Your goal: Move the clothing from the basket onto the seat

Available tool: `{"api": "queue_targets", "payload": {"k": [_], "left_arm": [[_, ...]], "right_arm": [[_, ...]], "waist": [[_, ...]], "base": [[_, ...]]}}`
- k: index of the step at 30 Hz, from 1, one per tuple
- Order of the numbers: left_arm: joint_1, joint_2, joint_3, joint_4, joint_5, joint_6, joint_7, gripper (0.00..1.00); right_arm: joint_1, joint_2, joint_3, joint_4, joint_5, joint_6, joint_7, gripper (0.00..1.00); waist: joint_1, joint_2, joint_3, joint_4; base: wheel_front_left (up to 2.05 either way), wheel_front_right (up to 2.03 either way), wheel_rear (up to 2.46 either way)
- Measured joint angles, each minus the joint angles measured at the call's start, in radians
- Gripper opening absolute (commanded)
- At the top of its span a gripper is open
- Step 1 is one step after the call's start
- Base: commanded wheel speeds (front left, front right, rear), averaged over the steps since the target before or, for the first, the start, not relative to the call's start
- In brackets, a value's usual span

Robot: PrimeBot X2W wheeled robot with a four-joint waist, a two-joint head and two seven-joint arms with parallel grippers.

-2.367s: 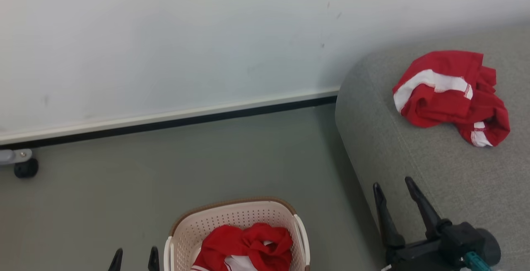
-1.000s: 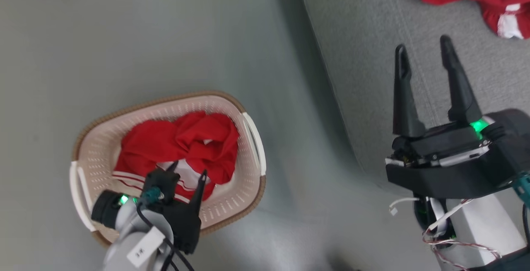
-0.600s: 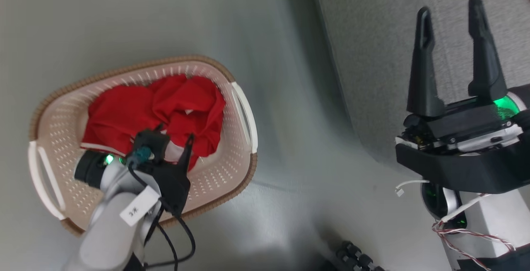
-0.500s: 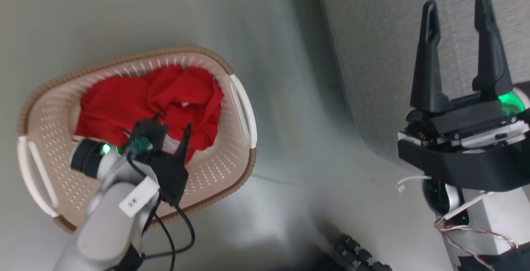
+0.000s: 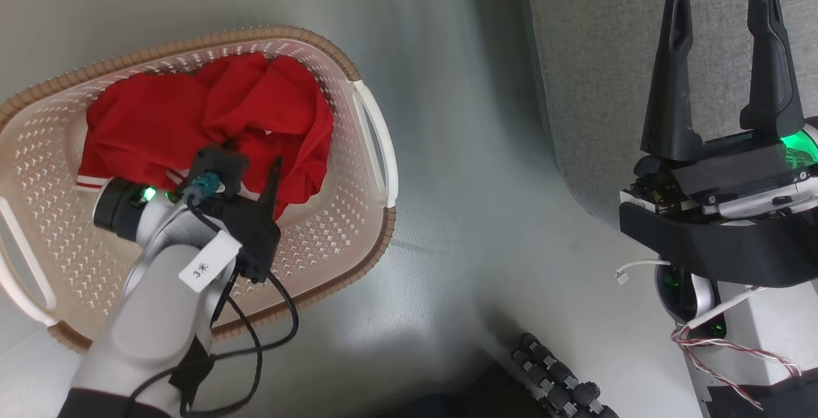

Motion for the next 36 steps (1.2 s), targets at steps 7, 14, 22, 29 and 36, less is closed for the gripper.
{"api": "queue_targets", "payload": {"k": [7,14,22,29,36], "left_arm": [[-0.044,-0.017,-0.001,0.053,0.0,0.0,-0.017,0.78],[-0.067,-0.021,0.0,0.095,0.0,0.0,-0.053,0.0],[-0.085,-0.018,0.022,0.097,-0.014,-0.016,-0.142,0.0],[-0.071,-0.023,0.032,0.092,-0.036,-0.026,-0.212,0.0],[0.0,-0.044,0.033,0.059,-0.045,-0.031,-0.229,0.0]], "right_arm": [[0.001,0.002,-0.007,0.002,-0.007,0.0,0.0,1.0],[0.001,0.007,-0.012,0.006,-0.012,0.0,0.0,1.0],[-0.003,0.009,-0.041,0.04,-0.012,0.0,0.0,1.0],[-0.018,0.01,-0.055,0.09,-0.013,0.0,0.0,1.0],[-0.013,0.001,-0.081,0.14,-0.018,0.003,0.0,1.0]], "waist": [[0.0,-0.0001,0.009,0.003],[0.0,-0.0002,0.013,0.007],[0.0,-0.0001,0.012,0.019],[0.0,-0.0002,-0.03,0.042],[0.0,-0.0002,-0.096,0.073]], "base": [[0.0,0.0,0.0],[0.0,0.0,0.0],[0.0,0.0,0.0],[0.0,0.0,0.0],[0.0,0.0,0.0]]}}
